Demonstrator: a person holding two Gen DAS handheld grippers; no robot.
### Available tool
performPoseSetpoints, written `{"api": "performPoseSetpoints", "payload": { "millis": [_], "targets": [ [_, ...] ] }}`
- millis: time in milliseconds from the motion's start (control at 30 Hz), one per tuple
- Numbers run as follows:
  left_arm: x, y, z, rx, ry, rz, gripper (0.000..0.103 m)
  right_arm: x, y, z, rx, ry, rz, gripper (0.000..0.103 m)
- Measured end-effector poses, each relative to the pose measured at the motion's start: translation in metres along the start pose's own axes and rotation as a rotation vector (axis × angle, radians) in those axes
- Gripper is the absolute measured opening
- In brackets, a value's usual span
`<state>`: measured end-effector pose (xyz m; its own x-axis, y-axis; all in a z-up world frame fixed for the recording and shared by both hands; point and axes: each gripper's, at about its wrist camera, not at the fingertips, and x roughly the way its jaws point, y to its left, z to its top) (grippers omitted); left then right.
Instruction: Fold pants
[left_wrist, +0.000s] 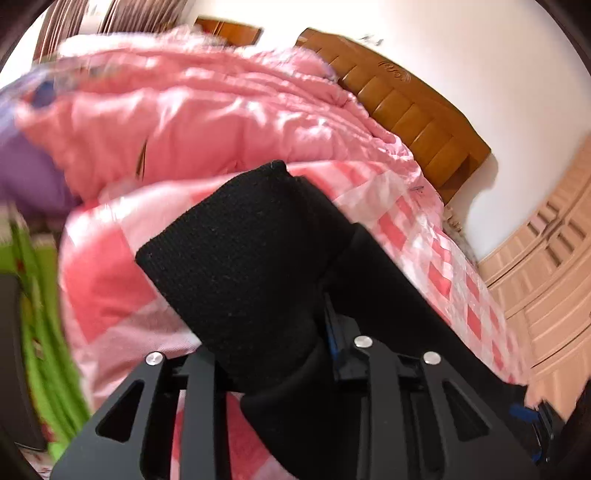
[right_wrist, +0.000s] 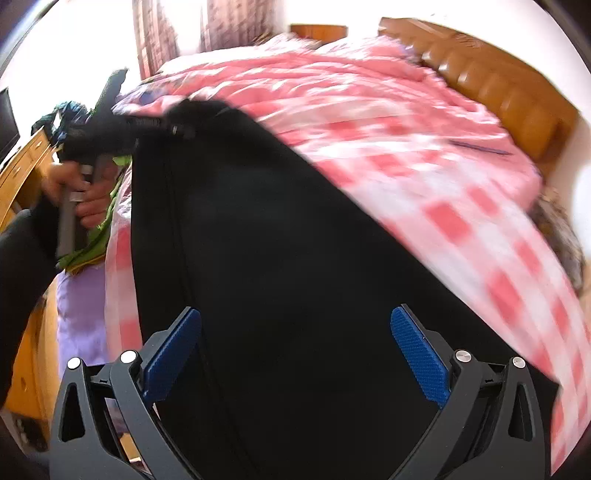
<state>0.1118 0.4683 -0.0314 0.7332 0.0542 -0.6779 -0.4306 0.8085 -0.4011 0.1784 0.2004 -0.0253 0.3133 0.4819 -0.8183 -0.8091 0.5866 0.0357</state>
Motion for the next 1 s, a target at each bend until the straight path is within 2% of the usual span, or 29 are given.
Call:
{"api": "performPoseSetpoints", "payload": {
  "millis": [67, 133, 167, 200, 233, 333, 367, 467, 567, 700, 833, 933, 967, 1000],
  "targets": [
    [-0.012, -0.015, 0.003, 0.055, -0.024, 0.016, 0.026, 0.015, -0.001, 0.012, 0.023, 0.008, 0.001, 0.099],
    [-0.021, -0.027, 0.005, 0.1, -0.043, 0.036, 0.026, 0.038, -0.004, 0.013, 0.005, 0.083, -0.078, 0.099],
    [-0.025, -0.032, 0.007, 0.112, -0.05, 0.036, 0.026, 0.047, -0.005, 0.008, 0.012, 0.113, -0.075, 0.099],
    [-0.03, -0.038, 0.007, 0.12, -0.059, 0.03, 0.026, 0.044, -0.01, 0.004, 0.03, 0.059, -0.048, 0.099],
    [-0.036, -0.044, 0.007, 0.132, -0.074, 0.017, 0.026, 0.044, -0.011, 0.001, 0.016, 0.043, -0.042, 0.099],
    [-0.058, -0.074, 0.003, 0.181, -0.123, -0.016, 0.025, 0.038, -0.014, -0.003, 0.028, 0.037, -0.02, 0.099],
    [-0.067, -0.089, 0.0, 0.21, -0.146, -0.029, 0.025, 0.032, -0.018, -0.004, 0.053, 0.035, -0.013, 0.099],
    [-0.092, -0.132, -0.017, 0.31, -0.204, -0.051, 0.025, -0.009, -0.042, -0.02, 0.188, -0.068, 0.046, 0.099],
    [-0.111, -0.186, -0.053, 0.46, -0.253, -0.059, 0.025, -0.056, -0.087, -0.061, 0.378, -0.188, 0.042, 0.099],
    [-0.112, -0.26, -0.126, 0.696, -0.277, -0.059, 0.02, -0.107, -0.139, -0.116, 0.59, -0.304, -0.008, 0.099],
    [-0.079, -0.309, -0.202, 0.884, -0.212, -0.041, 0.02, -0.159, -0.167, -0.16, 0.67, -0.398, -0.097, 0.099],
    [-0.054, -0.328, -0.252, 1.01, -0.143, -0.05, 0.02, -0.184, -0.182, -0.187, 0.721, -0.432, -0.136, 0.099],
    [-0.047, -0.334, -0.268, 1.072, -0.12, -0.04, 0.023, -0.188, -0.184, -0.194, 0.733, -0.437, -0.139, 0.099],
    [-0.042, -0.338, -0.286, 1.149, -0.126, -0.021, 0.031, -0.19, -0.188, -0.2, 0.744, -0.437, -0.136, 0.099]
  ]
}}
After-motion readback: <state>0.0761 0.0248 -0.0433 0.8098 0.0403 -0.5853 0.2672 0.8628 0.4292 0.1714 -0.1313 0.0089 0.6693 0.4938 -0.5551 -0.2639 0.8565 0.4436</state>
